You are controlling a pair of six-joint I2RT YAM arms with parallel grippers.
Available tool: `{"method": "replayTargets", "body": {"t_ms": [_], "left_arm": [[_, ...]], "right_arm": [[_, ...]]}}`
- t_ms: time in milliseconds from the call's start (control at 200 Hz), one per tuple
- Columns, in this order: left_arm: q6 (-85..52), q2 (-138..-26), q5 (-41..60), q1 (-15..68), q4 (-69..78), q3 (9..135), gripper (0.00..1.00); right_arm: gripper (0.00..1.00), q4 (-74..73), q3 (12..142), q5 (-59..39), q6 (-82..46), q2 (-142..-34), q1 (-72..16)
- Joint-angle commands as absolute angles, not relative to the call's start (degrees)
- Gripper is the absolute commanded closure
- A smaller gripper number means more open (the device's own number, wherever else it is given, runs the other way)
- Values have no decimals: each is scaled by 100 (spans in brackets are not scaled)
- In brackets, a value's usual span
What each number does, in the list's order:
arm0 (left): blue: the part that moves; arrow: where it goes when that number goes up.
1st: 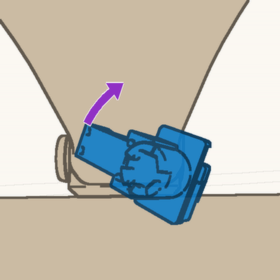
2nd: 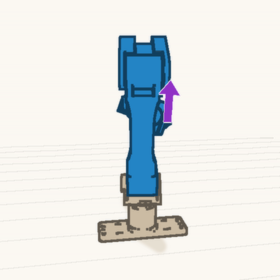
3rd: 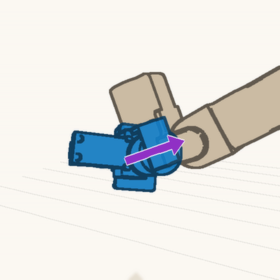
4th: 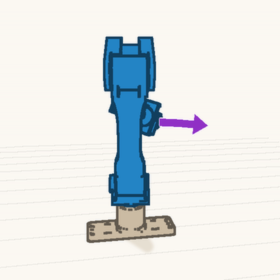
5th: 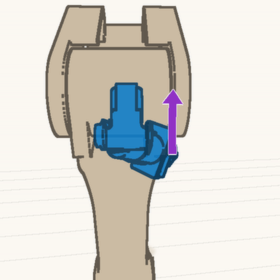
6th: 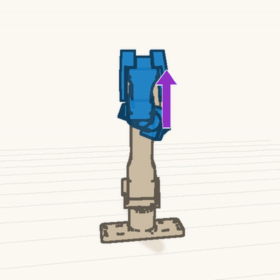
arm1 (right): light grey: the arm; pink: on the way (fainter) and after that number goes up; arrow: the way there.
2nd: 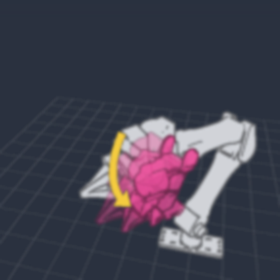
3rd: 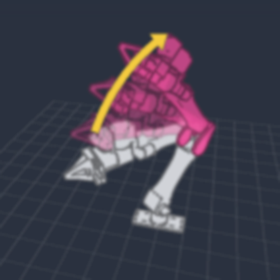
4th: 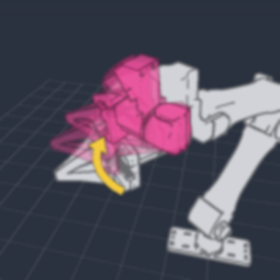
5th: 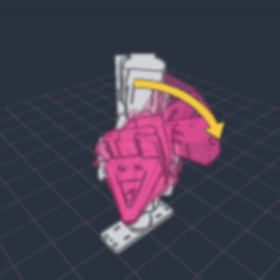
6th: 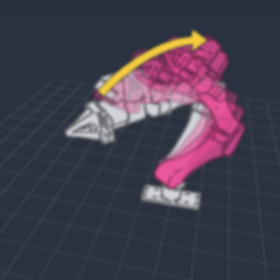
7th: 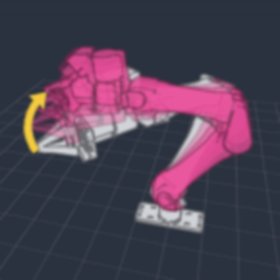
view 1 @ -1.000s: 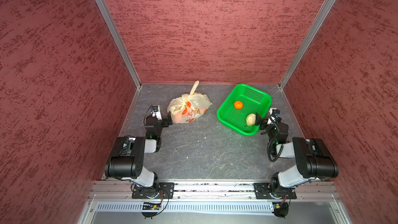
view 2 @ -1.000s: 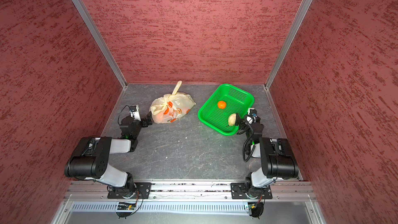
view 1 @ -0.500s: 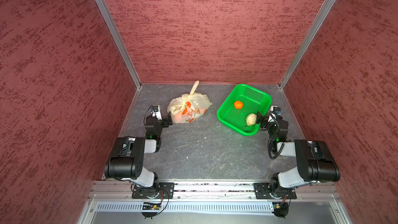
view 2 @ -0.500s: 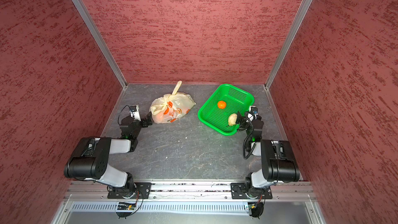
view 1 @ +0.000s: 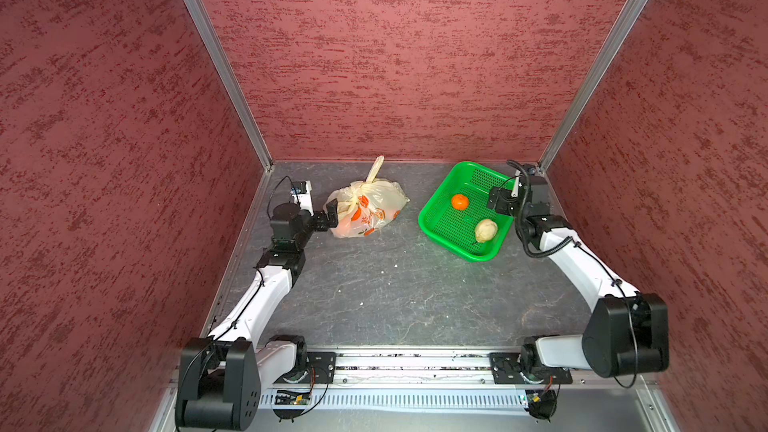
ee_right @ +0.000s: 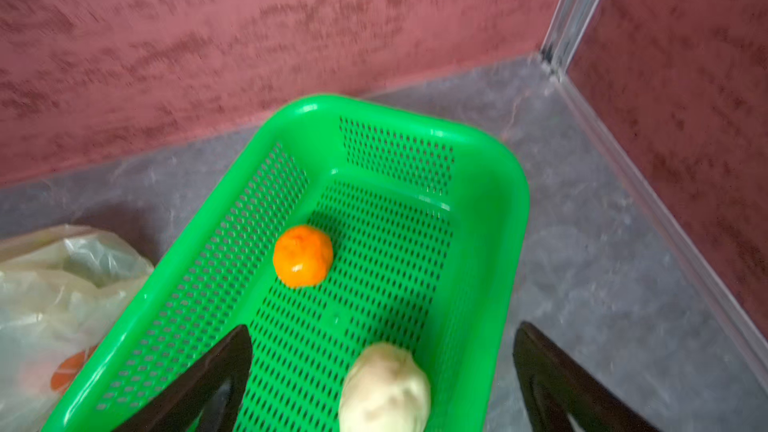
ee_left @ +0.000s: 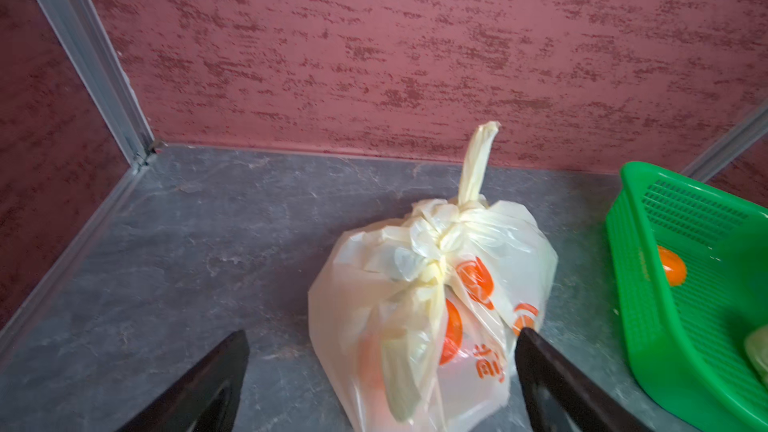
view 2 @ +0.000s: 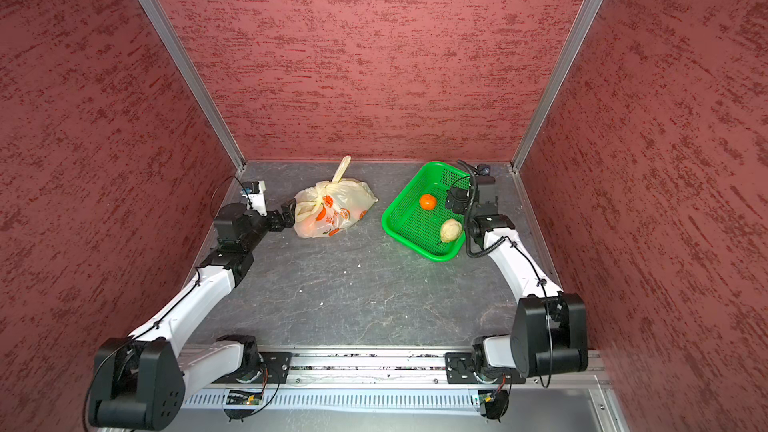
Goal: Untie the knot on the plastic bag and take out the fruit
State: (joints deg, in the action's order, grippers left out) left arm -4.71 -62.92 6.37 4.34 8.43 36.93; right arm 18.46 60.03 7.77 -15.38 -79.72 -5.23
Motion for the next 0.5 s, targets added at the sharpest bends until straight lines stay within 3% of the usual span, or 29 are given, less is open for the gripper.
{"method": "replayTargets", "body": {"t_ms": [0, 496], "left_arm": [[-797, -6171, 721, 718, 64, 3853, 0], [-1195, -6501, 840, 1210, 156, 4078, 0]], "right_arm": [[1, 4244, 6324, 1241, -2121, -8129, -653], [1, 4480, 6360, 1771, -2074, -8778, -580]]}}
